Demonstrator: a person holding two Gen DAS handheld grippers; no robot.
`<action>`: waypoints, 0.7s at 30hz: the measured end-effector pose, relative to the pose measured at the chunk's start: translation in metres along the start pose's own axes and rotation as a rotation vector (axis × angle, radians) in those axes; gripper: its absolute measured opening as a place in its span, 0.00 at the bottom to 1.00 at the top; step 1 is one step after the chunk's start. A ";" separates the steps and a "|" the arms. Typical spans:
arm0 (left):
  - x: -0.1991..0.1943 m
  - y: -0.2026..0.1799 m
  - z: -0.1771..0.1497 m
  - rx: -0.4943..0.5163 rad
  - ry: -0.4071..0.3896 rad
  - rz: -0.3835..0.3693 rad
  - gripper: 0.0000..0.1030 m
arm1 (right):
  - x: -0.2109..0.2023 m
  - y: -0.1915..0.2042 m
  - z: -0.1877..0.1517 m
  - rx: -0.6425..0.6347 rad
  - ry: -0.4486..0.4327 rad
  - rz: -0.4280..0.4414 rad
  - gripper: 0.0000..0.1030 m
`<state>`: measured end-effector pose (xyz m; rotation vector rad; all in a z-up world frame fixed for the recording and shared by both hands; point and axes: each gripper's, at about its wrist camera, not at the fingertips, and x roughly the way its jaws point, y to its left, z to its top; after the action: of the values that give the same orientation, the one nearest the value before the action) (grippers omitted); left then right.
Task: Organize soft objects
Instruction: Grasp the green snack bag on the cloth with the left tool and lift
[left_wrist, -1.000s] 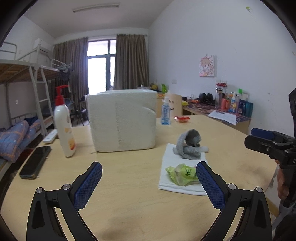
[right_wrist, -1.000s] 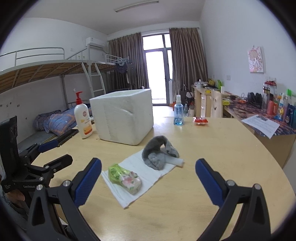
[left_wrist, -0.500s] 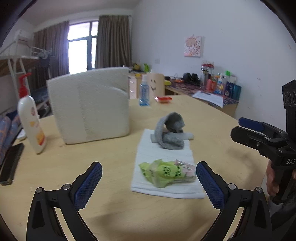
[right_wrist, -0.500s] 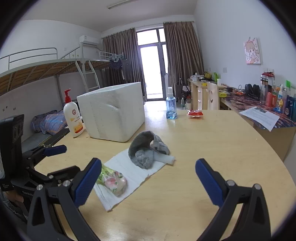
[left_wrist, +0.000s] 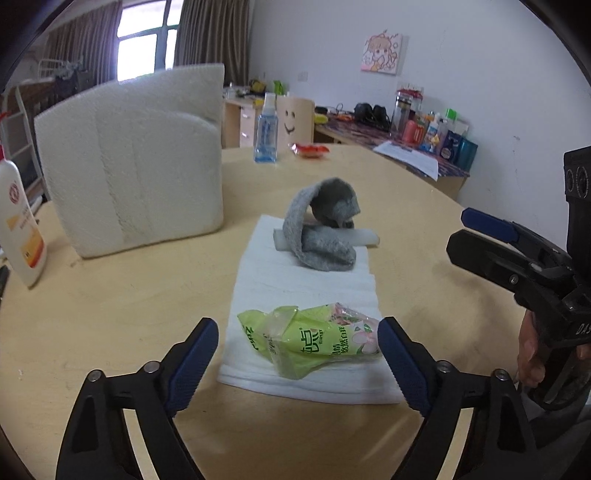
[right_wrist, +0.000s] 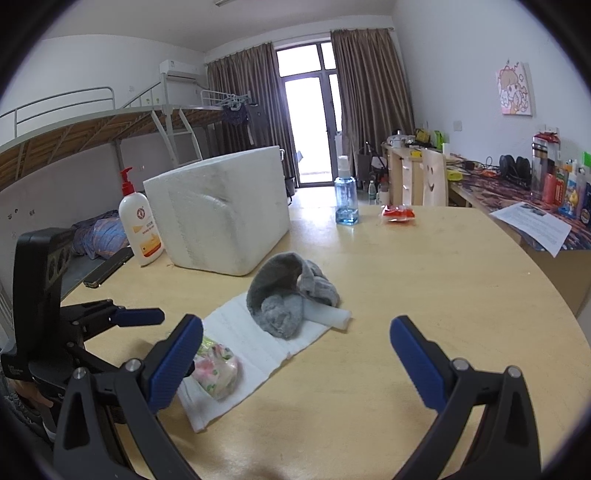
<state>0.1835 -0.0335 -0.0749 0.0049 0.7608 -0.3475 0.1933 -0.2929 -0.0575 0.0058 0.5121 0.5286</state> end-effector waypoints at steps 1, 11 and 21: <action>0.002 0.000 -0.001 -0.001 0.011 -0.002 0.79 | 0.000 -0.001 0.000 0.002 0.002 0.003 0.99; 0.013 -0.006 0.000 0.010 0.061 -0.037 0.67 | 0.000 -0.009 -0.001 0.010 0.011 0.002 0.99; 0.015 -0.005 0.002 -0.001 0.072 -0.065 0.55 | 0.000 -0.012 -0.001 0.014 0.020 -0.013 0.99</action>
<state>0.1937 -0.0430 -0.0832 -0.0078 0.8331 -0.4104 0.1985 -0.3035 -0.0602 0.0105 0.5355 0.5123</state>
